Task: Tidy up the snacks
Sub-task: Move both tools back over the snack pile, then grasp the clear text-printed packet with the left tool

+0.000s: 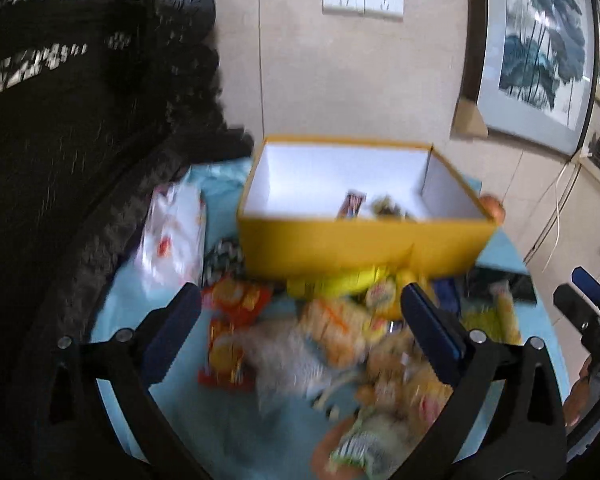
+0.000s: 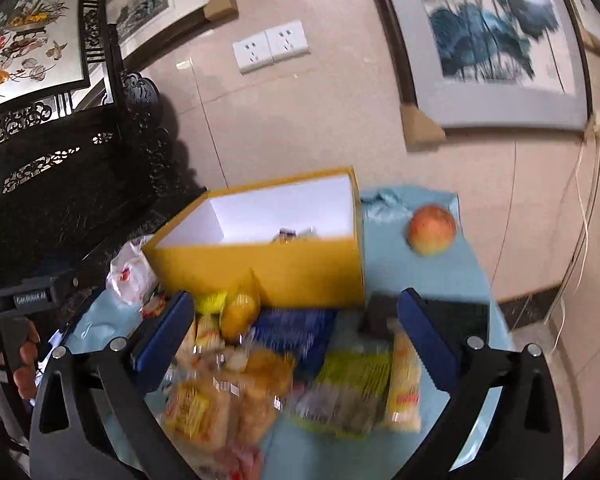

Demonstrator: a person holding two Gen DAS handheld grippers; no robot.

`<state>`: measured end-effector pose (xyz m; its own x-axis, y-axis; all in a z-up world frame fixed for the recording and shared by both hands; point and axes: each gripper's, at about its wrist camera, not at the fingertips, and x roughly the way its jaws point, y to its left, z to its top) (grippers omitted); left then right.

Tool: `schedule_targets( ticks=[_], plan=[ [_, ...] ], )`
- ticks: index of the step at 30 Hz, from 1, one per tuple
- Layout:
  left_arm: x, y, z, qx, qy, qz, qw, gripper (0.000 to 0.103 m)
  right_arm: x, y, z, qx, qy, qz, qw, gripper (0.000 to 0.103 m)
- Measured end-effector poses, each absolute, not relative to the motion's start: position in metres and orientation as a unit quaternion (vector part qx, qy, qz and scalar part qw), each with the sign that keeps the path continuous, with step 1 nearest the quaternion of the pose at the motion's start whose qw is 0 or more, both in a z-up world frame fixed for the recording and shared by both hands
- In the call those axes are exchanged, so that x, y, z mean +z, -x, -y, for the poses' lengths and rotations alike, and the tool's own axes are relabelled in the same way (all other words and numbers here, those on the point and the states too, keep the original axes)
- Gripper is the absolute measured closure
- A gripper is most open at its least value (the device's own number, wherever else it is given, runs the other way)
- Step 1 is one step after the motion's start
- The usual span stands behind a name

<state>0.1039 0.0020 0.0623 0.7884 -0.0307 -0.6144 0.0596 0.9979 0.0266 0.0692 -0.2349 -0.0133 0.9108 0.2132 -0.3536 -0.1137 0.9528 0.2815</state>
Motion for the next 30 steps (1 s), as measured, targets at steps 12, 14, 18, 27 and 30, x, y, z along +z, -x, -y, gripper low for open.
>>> schedule_targets(
  ticks=[12, 14, 18, 27, 30],
  plan=[
    [-0.021, -0.123, -0.01, 0.008, 0.018, -0.414, 0.91, 0.003, -0.078, -0.082, 0.269, 0.119, -0.266, -0.254, 0.922, 0.001],
    [-0.028, -0.132, -0.015, 0.011, 0.043, -0.426, 0.904, 0.005, -0.077, -0.081, 0.269, 0.125, -0.271, -0.256, 0.919, 0.001],
    [-0.048, -0.152, -0.02, 0.016, 0.051, -0.462, 0.885, 0.027, -0.074, -0.075, 0.263, 0.131, -0.258, -0.247, 0.925, 0.001],
    [-0.078, -0.182, -0.027, 0.041, 0.061, -0.495, 0.866, 0.034, -0.069, -0.066, 0.24, 0.155, -0.213, -0.244, 0.933, 0.001],
    [-0.079, -0.185, -0.022, 0.064, 0.03, -0.489, 0.87, 0.05, -0.072, -0.068, 0.236, 0.15, -0.2, -0.251, 0.935, 0.001]
  ],
)
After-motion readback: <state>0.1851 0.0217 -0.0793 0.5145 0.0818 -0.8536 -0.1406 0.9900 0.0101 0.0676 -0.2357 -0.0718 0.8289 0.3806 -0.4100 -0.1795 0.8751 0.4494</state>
